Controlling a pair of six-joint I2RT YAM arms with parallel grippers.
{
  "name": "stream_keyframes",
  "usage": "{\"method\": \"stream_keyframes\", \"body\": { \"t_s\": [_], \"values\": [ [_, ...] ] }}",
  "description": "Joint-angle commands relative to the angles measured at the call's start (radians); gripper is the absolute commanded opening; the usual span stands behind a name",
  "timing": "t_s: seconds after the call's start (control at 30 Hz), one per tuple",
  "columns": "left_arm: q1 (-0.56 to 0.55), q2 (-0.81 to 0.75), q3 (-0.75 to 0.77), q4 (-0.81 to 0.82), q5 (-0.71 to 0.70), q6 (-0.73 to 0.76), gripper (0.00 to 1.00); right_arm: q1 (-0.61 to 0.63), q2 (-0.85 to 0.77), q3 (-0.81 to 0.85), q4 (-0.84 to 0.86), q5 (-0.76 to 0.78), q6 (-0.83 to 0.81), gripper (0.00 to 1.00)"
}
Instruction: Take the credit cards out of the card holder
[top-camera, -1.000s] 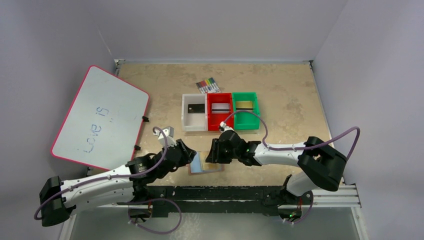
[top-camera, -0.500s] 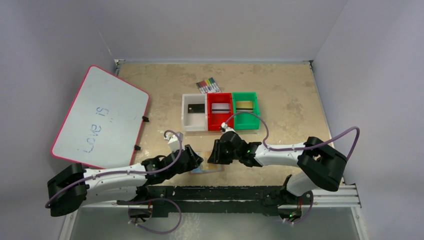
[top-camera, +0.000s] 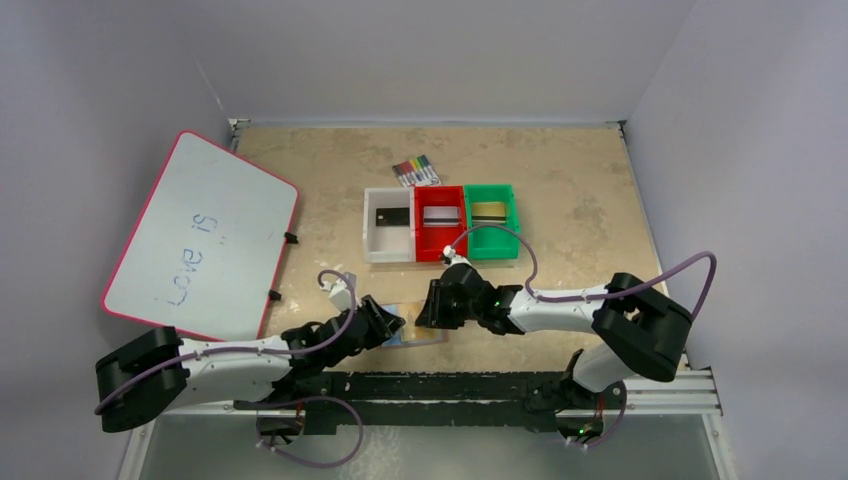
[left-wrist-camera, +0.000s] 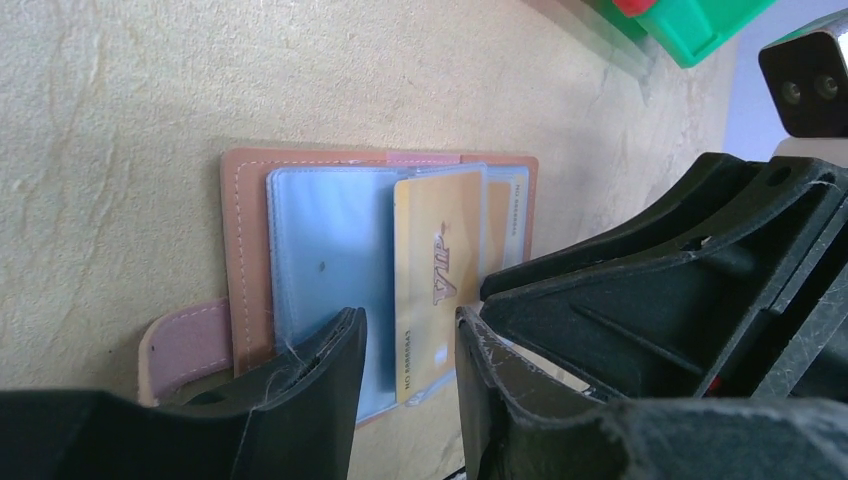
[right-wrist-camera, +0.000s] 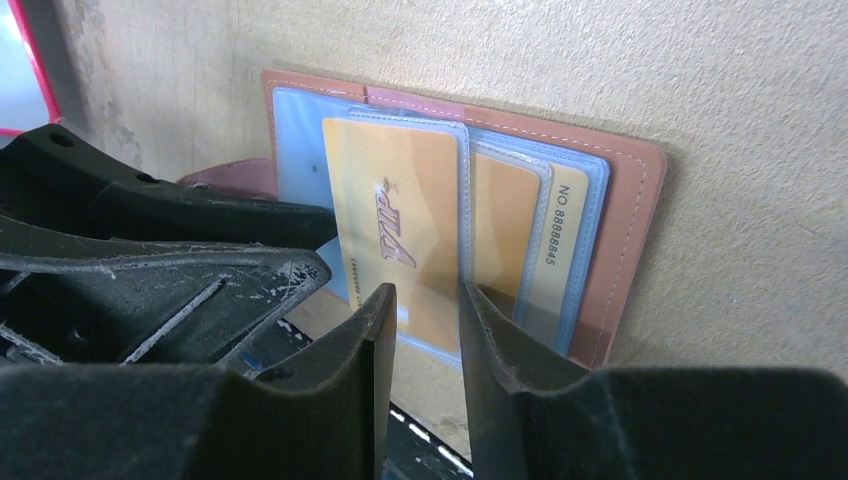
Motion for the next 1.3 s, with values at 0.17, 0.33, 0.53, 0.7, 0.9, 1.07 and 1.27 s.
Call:
{"method": "stream_keyframes", "body": {
  "t_s": [0.17,0.33,0.53,0.7,0.9,1.07,1.27],
  "values": [
    [0.001,0.034,-0.113,0.276,0.037,-0.02,0.37,0.005,0.026,-0.03,-0.003,0.028,0.015,0.33],
    [0.004,0.068,-0.15,0.409,0.059,-0.017,0.37,0.006,0.042,-0.033,0.007,0.022,0.019,0.33],
    [0.008,0.125,-0.155,0.487,0.077,-0.014,0.37,0.006,0.048,-0.034,0.009,0.022,0.022,0.33],
    [0.016,0.137,-0.186,0.534,0.062,-0.048,0.37,0.006,0.049,-0.037,0.006,0.025,0.024,0.33],
    [0.018,0.095,-0.178,0.488,0.048,-0.035,0.25,0.006,0.045,-0.041,0.005,0.028,0.027,0.32],
    [0.018,0.068,-0.17,0.417,0.03,-0.041,0.09,0.006,0.05,-0.035,-0.003,0.032,0.028,0.32],
    [0.018,0.017,-0.17,0.35,0.014,-0.047,0.0,0.006,0.055,-0.028,-0.028,0.046,0.028,0.31]
  ]
}}
